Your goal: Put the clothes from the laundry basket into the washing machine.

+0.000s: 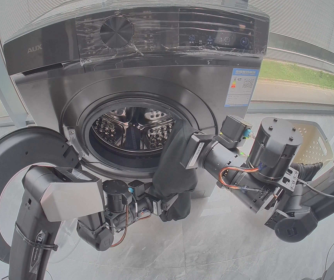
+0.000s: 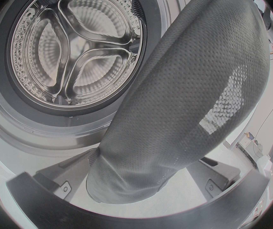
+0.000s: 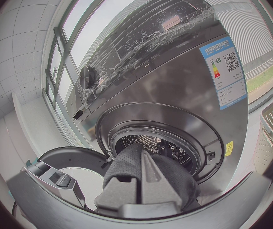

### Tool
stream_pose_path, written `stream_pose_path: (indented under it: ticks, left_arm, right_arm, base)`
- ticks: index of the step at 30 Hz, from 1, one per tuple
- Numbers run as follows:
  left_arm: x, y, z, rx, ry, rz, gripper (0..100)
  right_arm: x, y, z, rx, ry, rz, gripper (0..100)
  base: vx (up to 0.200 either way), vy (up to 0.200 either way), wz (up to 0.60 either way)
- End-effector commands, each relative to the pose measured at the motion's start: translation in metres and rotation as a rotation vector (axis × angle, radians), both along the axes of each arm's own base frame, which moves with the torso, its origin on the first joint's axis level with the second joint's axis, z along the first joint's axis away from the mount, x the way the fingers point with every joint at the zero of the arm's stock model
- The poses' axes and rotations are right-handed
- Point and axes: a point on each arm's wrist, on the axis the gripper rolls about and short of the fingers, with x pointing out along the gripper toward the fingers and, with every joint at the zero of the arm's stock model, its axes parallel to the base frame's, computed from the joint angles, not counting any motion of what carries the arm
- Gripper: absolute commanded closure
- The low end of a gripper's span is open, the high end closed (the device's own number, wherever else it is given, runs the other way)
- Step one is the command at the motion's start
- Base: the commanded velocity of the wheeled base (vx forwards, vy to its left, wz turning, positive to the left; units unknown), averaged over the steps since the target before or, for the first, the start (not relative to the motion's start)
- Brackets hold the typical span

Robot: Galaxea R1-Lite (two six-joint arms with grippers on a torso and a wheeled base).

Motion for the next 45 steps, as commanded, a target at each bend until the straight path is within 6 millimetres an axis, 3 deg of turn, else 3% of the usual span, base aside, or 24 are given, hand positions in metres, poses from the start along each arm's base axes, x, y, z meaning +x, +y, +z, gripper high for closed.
stream_pose_path:
  ticks: [1,2,10,22,38,45]
  left_arm:
    - [0.000,0.003,-0.001,0.002,0.004,0.007,0]
    - [0.000,0.003,0.000,0.002,0.002,0.006,100]
    - [-0.015,0.010,0.012,0.019,0.015,-0.009,100]
    - [-0.047,0.029,0.052,0.013,0.002,-0.040,100]
    - [-0.065,0.051,0.081,-0.009,-0.023,-0.090,100]
    - [-0.080,0.067,0.113,-0.051,-0.092,-0.120,100]
  right_arm:
    - [0.000,0.000,-0.001,-0.001,0.001,0.000,100]
    - [0.000,0.000,-0.001,-0.001,0.002,0.000,100]
    - [0.003,-0.001,-0.004,-0.010,0.010,-0.019,100]
    - [0.008,-0.003,-0.014,-0.034,0.034,-0.048,100]
    - [0.012,-0.034,-0.050,-0.159,0.145,-0.123,100]
    - [0.000,-0.041,-0.073,-0.244,0.223,-0.112,100]
  base:
    - [0.000,0.000,0.00]
    - [0.000,0.000,0.00]
    - [0.000,0.000,0.00]
    - [0.000,0.000,0.00]
    - [0.000,0.000,0.00]
    - [0.000,0.000,0.00]
